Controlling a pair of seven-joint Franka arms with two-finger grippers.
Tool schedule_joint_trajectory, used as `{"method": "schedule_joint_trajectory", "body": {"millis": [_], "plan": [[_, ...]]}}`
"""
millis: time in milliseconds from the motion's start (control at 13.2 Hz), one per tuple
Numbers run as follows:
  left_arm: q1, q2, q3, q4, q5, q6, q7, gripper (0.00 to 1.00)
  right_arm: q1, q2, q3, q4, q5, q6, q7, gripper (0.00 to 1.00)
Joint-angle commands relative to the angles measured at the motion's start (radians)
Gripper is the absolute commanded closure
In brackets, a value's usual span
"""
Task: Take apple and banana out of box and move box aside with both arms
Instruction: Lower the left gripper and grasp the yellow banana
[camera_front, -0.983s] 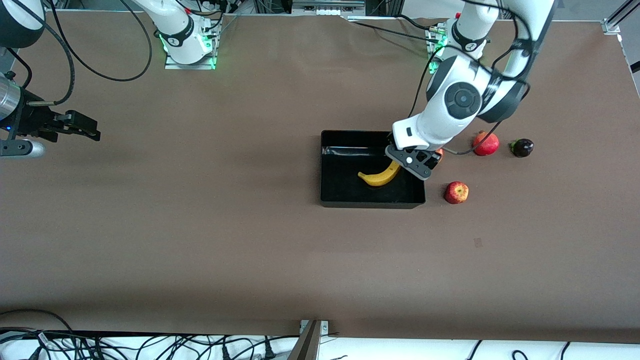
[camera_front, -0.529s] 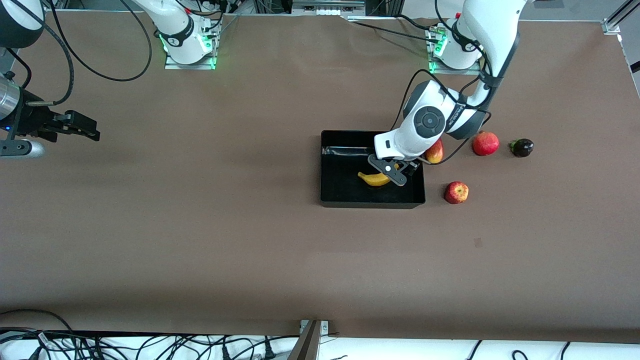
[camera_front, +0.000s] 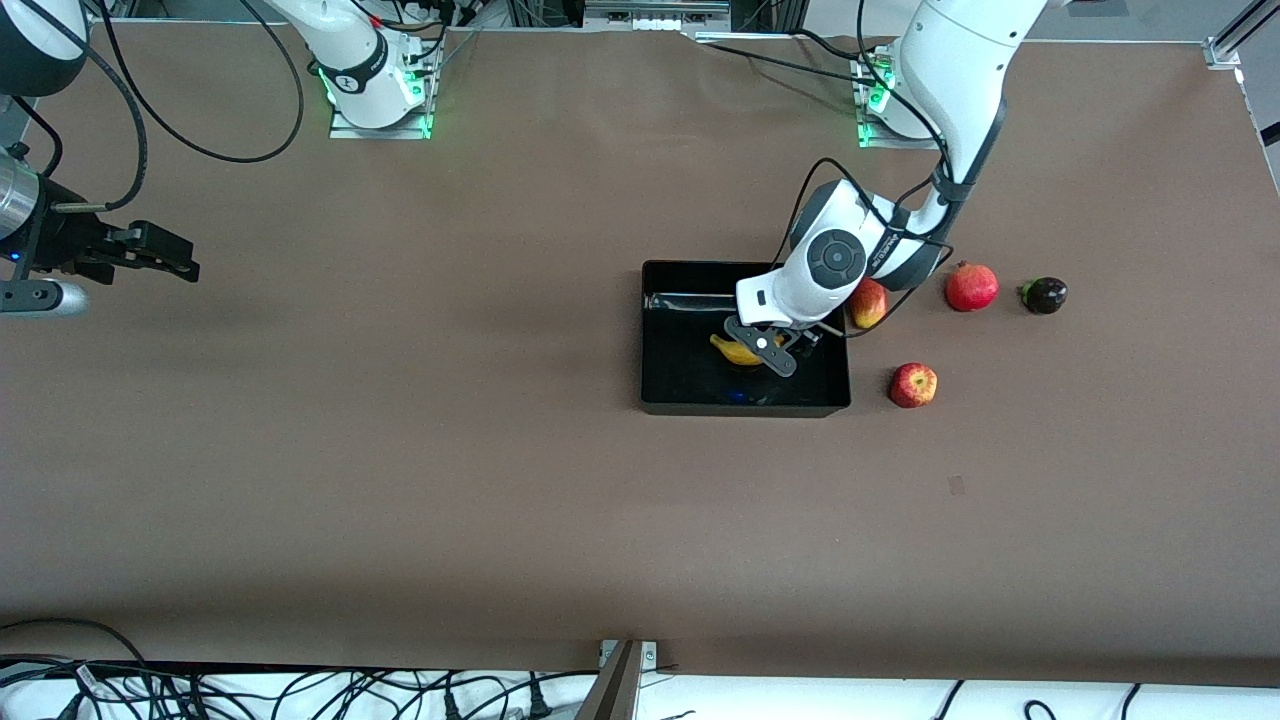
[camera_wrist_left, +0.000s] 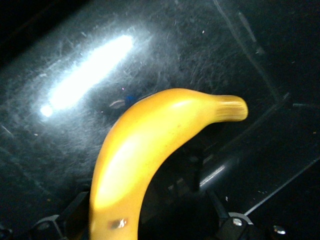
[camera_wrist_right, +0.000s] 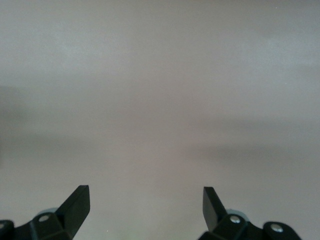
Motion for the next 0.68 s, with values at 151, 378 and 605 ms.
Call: {"method": "schedule_joint_trajectory", "body": {"millis": [151,378,605], "plan": [[-0.017,0.025,0.028,0.001,0.003,0.038,-0.012,0.22,-0.008,0.009,0.004,0.018,0.018,-0.004,0.004,0.00],[-0.017,0.025,0.028,0.001,0.009,0.037,-0.009,0.84,-0.011,0.009,0.004,0.018,0.018,-0.004,0.004,0.00],[-0.017,0.024,0.028,0.001,0.011,0.033,-0.009,1.00,-0.011,0.009,0.004,0.018,0.018,-0.005,0.004,0.00]]}}
